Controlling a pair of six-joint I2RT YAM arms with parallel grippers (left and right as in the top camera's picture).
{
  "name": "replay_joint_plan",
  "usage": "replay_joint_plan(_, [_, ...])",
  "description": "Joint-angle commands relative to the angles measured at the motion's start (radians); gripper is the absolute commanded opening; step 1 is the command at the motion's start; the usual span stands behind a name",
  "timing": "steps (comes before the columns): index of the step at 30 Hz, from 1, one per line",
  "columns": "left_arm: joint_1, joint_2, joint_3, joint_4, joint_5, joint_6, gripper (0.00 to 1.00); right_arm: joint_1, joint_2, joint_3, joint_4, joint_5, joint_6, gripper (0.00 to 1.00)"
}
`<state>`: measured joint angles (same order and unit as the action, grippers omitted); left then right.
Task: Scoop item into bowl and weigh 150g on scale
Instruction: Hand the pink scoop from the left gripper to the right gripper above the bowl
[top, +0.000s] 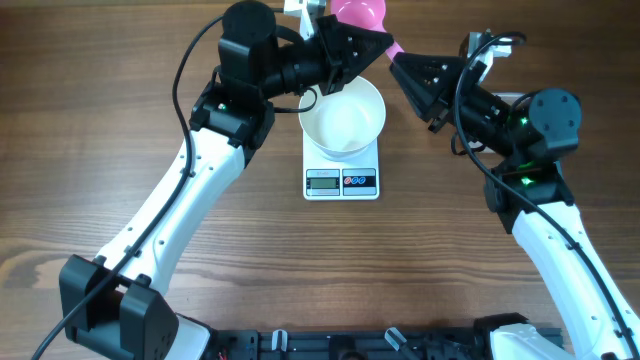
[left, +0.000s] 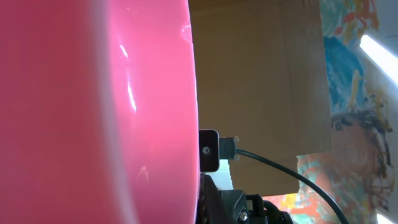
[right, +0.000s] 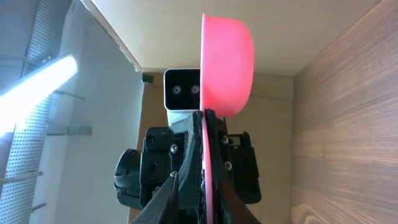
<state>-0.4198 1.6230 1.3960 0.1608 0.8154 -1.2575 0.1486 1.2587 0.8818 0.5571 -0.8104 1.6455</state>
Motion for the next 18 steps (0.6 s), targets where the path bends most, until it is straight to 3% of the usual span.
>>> replay_joint_plan(1, [-0.004,-0.003,0.010,0.006,-0.013,0.023,0.04,-0.003,0.010,0.021,0.003,0.026,0.003,0.19])
replay_joint_plan(18, [-0.004,-0.003,0.010,0.006,-0.014,0.023,0.04,-0.003,0.011,0.021,0.003,0.052,0.003,0.12])
